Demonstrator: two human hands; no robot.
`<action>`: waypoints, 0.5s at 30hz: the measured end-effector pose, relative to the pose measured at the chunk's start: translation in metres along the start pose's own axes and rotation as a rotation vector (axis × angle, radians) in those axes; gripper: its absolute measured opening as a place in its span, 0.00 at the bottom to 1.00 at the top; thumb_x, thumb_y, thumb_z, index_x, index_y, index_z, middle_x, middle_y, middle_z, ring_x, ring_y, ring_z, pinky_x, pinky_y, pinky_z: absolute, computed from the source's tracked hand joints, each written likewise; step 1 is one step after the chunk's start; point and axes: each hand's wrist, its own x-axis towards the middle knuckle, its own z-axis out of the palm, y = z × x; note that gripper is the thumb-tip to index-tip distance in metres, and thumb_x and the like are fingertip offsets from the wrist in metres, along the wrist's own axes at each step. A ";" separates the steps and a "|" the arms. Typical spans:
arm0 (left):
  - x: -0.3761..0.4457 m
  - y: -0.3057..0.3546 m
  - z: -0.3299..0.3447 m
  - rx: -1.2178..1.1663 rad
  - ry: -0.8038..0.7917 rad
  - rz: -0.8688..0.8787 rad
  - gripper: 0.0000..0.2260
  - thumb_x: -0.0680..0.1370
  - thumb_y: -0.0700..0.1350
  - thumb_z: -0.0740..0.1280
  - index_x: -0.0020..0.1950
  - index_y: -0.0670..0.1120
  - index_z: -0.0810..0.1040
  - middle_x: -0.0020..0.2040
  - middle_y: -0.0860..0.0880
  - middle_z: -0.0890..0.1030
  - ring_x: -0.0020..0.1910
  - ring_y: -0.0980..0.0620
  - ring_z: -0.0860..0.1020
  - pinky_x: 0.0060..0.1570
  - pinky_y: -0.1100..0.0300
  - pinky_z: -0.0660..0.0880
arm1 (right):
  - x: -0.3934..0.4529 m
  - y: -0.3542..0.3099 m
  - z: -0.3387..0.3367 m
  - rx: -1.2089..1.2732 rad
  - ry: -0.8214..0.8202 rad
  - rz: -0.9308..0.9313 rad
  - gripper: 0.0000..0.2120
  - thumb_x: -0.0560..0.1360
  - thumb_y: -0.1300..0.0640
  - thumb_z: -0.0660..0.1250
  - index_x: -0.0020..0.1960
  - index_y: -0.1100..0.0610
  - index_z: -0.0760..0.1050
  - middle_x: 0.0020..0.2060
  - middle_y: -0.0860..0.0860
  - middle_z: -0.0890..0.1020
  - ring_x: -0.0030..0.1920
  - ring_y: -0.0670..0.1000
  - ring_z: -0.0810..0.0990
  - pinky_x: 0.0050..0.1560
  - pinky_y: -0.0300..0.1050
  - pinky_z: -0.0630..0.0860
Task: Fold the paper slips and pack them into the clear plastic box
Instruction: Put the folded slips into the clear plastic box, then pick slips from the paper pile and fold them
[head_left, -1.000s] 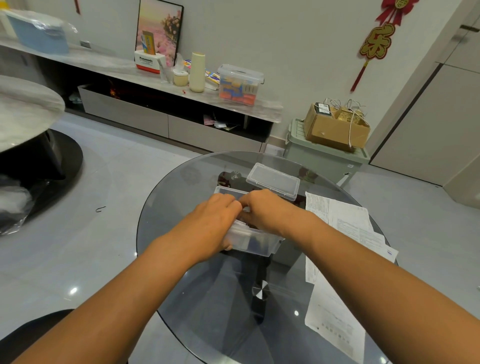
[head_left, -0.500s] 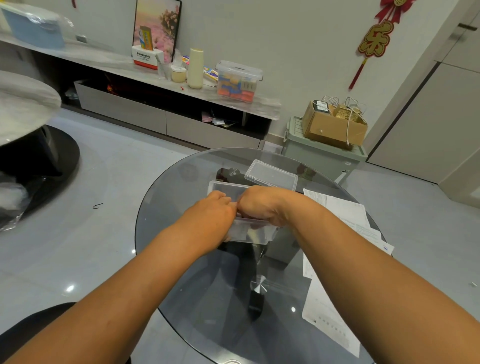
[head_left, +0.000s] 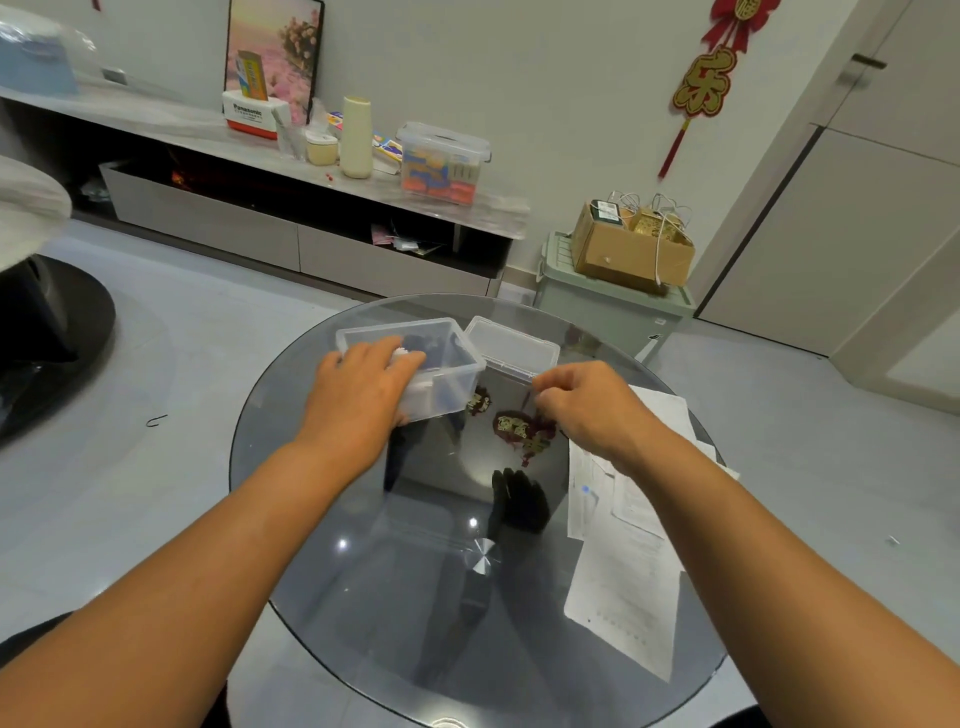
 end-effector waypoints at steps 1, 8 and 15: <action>0.001 0.000 0.002 -0.003 0.020 -0.010 0.35 0.66 0.44 0.82 0.71 0.46 0.74 0.71 0.40 0.73 0.66 0.36 0.74 0.59 0.39 0.72 | -0.002 0.009 0.000 -0.029 -0.017 0.017 0.15 0.82 0.61 0.62 0.64 0.53 0.82 0.59 0.53 0.84 0.57 0.55 0.81 0.50 0.42 0.76; -0.003 0.021 0.005 0.116 0.082 -0.115 0.42 0.71 0.53 0.78 0.80 0.47 0.62 0.79 0.36 0.58 0.79 0.36 0.55 0.76 0.34 0.45 | -0.002 0.064 0.007 -0.301 0.003 0.236 0.18 0.80 0.62 0.62 0.68 0.54 0.77 0.65 0.55 0.80 0.61 0.59 0.79 0.64 0.54 0.77; -0.037 0.090 0.004 -0.449 -0.084 0.221 0.34 0.80 0.51 0.69 0.82 0.52 0.56 0.82 0.52 0.56 0.81 0.54 0.50 0.80 0.49 0.54 | -0.016 0.082 0.018 -0.304 -0.017 0.281 0.24 0.81 0.57 0.60 0.76 0.49 0.65 0.69 0.57 0.72 0.68 0.62 0.71 0.67 0.57 0.71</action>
